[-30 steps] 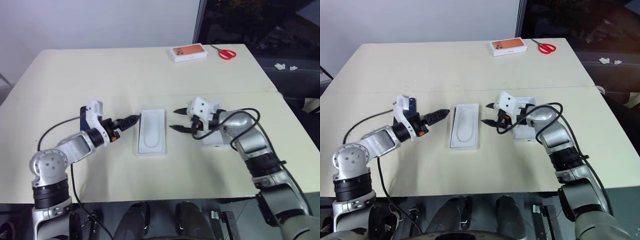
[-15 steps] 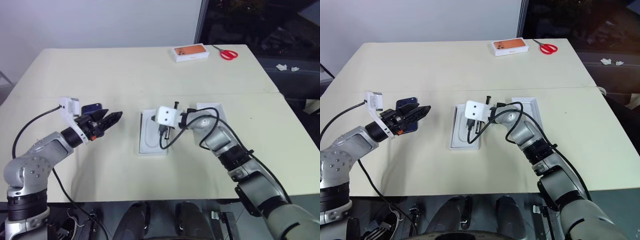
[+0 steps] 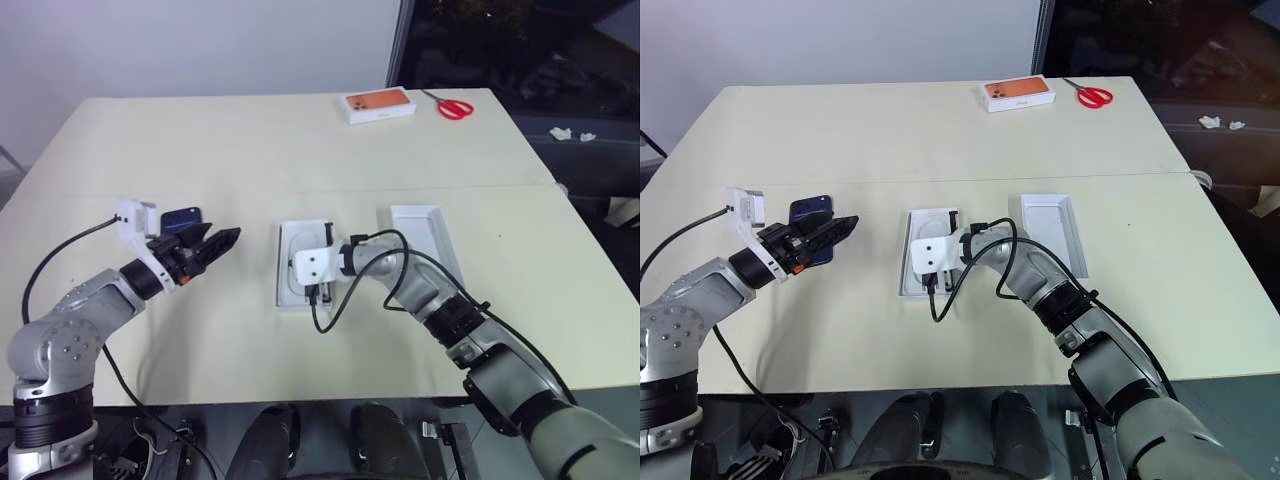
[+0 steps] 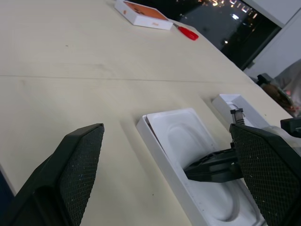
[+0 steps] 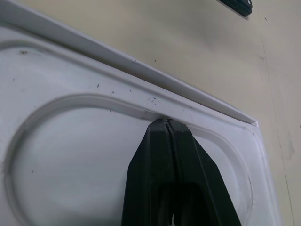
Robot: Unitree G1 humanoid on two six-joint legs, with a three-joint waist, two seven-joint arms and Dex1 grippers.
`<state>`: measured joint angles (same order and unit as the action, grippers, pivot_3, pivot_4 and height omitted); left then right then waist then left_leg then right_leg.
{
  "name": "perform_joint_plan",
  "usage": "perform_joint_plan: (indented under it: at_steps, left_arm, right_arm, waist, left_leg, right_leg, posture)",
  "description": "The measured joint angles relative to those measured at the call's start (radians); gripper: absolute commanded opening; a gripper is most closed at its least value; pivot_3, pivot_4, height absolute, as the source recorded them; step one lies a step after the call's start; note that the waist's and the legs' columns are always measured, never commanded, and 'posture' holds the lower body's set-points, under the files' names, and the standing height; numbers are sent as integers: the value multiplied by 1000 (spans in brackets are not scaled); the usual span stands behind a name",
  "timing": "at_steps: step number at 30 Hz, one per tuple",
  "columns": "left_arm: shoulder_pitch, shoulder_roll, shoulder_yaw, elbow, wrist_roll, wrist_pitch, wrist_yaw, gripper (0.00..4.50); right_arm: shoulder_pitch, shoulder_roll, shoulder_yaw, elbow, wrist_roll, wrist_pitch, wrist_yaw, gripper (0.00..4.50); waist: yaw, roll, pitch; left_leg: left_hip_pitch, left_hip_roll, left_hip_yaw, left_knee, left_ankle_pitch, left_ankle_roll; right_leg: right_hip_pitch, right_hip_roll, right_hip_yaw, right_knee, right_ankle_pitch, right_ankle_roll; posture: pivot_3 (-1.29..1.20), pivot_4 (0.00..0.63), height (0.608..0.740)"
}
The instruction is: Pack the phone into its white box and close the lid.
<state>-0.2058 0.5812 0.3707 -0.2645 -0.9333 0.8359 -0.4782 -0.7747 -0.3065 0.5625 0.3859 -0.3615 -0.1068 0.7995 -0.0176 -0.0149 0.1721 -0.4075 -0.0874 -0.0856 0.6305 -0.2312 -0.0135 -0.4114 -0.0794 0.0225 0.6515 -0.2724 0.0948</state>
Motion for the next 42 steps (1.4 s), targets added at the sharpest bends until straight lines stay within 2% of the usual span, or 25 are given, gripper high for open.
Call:
perform_joint_plan:
  at_steps: [15,18,21,25,32,37,42]
  left_arm:
    - [-1,0,3,10,10,1,13,4500]
    - [-3,8,29,43,5,9,23,4500]
    - [-12,56,83,119,0,38,37,4500]
    - [-29,97,123,211,9,58,46,4500]
    - [-55,148,124,428,117,39,38,4500]
    - [-131,157,115,582,184,25,33,4500]
    - [-198,147,121,673,178,89,5,4500]
  right_arm:
    - [31,46,-13,-23,-3,52,-16,49]
    - [19,71,-82,-23,70,100,-5,49]
    - [-29,110,-160,-43,148,165,-1,49]
    - [-109,199,-190,-43,184,226,-21,49]
    - [-197,347,-116,224,116,166,-145,49]
    - [-290,451,-66,467,33,129,-258,49]
    - [-326,479,-55,597,-13,75,-318,49]
  waist:
    - [-1,0,0]
    - [-3,0,0]
    - [-7,0,0]
    - [-6,0,0]
    - [-2,0,0]
    - [-8,0,0]
    - [-10,-1,-1]
  left_leg:
    - [0,0,0,0,0,0]
    - [0,0,0,0,0,0]
    - [0,1,0,-1,0,0]
    - [0,1,0,-2,0,0]
    - [-1,0,0,-1,0,0]
    - [-1,0,0,-2,1,-1]
    - [-1,-1,0,-2,1,-1]
  right_leg:
    - [0,0,0,0,0,0]
    - [0,0,0,0,0,0]
    - [-2,1,0,1,0,0]
    - [-2,1,0,2,0,0]
    - [-8,0,0,3,0,0]
    - [-10,1,0,4,0,-1]
    - [-9,0,0,4,0,-1]
  posture:
    - [0,150,740]
    - [0,150,740]
    - [0,150,740]
    - [0,150,740]
    - [0,150,740]
    - [0,150,740]
    - [0,150,740]
